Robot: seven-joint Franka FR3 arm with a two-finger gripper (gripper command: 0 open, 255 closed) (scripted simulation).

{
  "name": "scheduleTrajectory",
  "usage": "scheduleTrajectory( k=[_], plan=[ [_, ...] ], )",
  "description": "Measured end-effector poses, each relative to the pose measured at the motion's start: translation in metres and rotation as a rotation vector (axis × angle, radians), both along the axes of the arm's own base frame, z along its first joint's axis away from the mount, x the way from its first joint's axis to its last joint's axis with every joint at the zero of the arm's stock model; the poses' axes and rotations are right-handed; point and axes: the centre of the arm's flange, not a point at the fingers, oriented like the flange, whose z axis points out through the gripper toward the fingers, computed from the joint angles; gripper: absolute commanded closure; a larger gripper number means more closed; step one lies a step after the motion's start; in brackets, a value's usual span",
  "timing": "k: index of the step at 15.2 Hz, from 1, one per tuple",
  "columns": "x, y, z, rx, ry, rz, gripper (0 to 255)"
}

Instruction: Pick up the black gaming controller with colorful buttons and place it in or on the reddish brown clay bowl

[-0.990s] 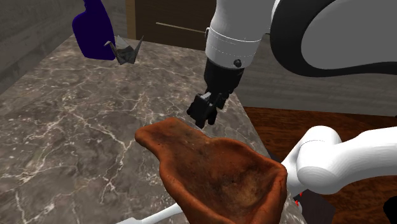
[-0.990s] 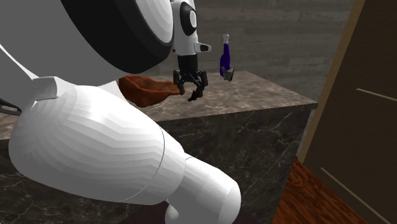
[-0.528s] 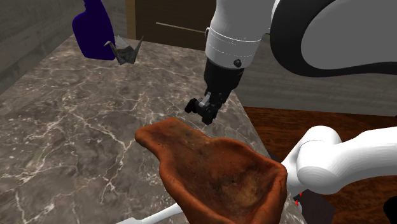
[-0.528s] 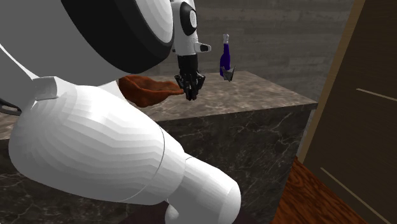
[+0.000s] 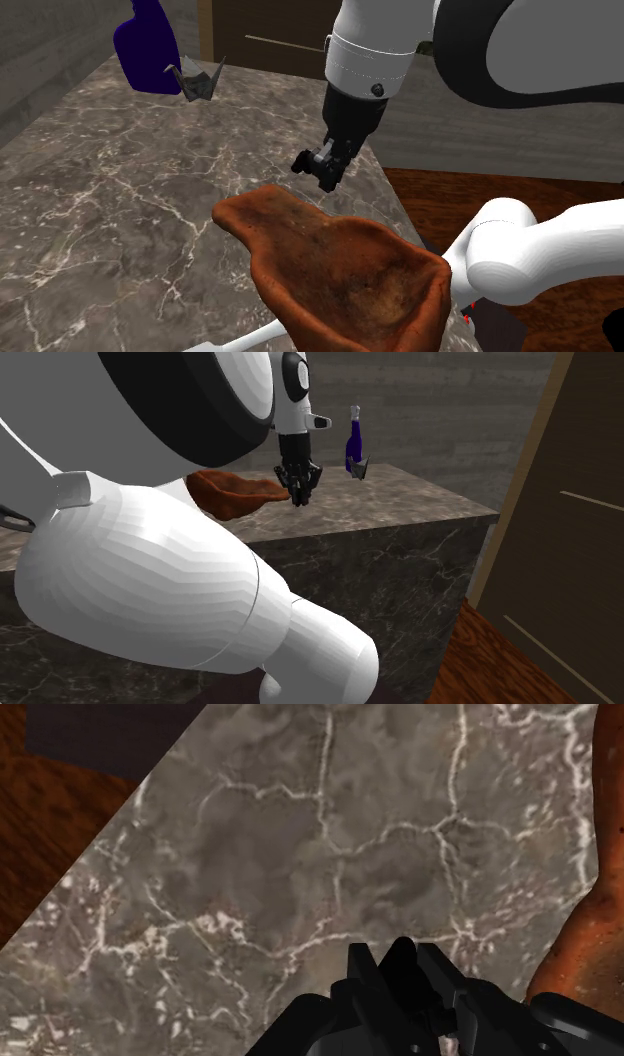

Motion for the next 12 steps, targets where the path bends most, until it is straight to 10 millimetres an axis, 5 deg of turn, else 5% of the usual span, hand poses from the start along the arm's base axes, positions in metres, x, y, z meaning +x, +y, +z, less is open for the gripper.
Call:
scheduleTrajectory(
  k=[12],
  plan=[
    [0.000, -0.001, 0.064, 0.000, 0.000, 0.000, 255]
  ],
)
